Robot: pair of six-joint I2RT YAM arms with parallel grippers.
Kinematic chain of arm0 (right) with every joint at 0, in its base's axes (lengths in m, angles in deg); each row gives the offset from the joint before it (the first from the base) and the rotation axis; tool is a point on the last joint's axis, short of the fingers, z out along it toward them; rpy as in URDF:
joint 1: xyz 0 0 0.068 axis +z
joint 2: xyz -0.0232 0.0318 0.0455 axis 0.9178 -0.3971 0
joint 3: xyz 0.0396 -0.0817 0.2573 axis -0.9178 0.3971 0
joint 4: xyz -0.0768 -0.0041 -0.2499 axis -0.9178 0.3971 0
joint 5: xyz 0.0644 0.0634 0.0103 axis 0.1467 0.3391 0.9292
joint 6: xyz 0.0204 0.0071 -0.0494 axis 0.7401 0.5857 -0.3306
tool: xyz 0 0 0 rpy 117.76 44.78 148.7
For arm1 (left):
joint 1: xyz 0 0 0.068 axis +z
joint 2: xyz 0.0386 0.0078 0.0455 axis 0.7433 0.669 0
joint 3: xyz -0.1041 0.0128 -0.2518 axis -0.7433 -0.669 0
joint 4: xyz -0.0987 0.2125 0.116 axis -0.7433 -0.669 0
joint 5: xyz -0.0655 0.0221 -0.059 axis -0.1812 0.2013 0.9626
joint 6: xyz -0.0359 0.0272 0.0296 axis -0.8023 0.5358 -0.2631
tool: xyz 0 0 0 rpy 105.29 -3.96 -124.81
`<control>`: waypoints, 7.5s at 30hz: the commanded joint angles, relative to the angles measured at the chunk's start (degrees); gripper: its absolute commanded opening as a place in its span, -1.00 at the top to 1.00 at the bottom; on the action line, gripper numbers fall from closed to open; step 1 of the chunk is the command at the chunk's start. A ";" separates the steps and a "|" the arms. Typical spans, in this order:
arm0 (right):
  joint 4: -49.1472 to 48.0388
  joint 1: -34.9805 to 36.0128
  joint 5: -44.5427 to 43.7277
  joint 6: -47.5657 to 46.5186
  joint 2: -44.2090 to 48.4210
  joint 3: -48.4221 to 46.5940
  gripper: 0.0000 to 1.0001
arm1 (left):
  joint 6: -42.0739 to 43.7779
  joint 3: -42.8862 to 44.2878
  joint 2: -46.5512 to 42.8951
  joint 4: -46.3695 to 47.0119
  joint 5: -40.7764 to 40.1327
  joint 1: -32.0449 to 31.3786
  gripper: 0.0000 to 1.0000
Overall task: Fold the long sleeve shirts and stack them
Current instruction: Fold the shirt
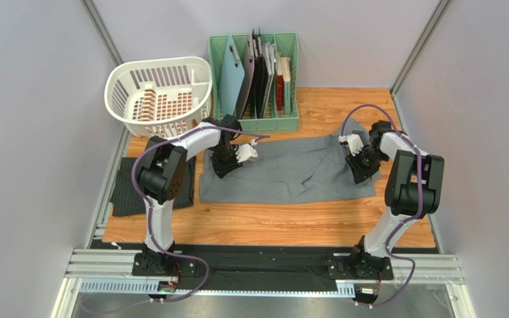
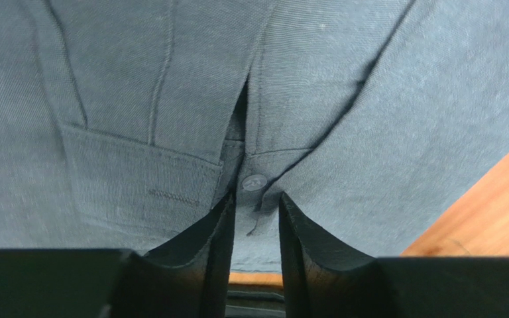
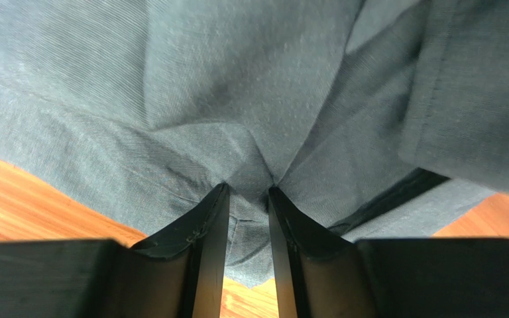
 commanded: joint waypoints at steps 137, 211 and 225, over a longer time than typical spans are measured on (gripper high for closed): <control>-5.38 9.40 17.93 -3.53 38.25 20.33 -0.06 | 3.71 2.45 -9.23 28.13 29.63 -15.95 -0.83; -10.14 6.50 19.77 -1.52 31.22 22.80 1.00 | 19.69 -24.86 -42.89 11.51 23.85 -13.91 -0.44; -10.05 6.50 20.21 -0.80 31.21 22.79 1.00 | 25.43 -28.09 -26.30 43.43 14.34 -23.86 -0.52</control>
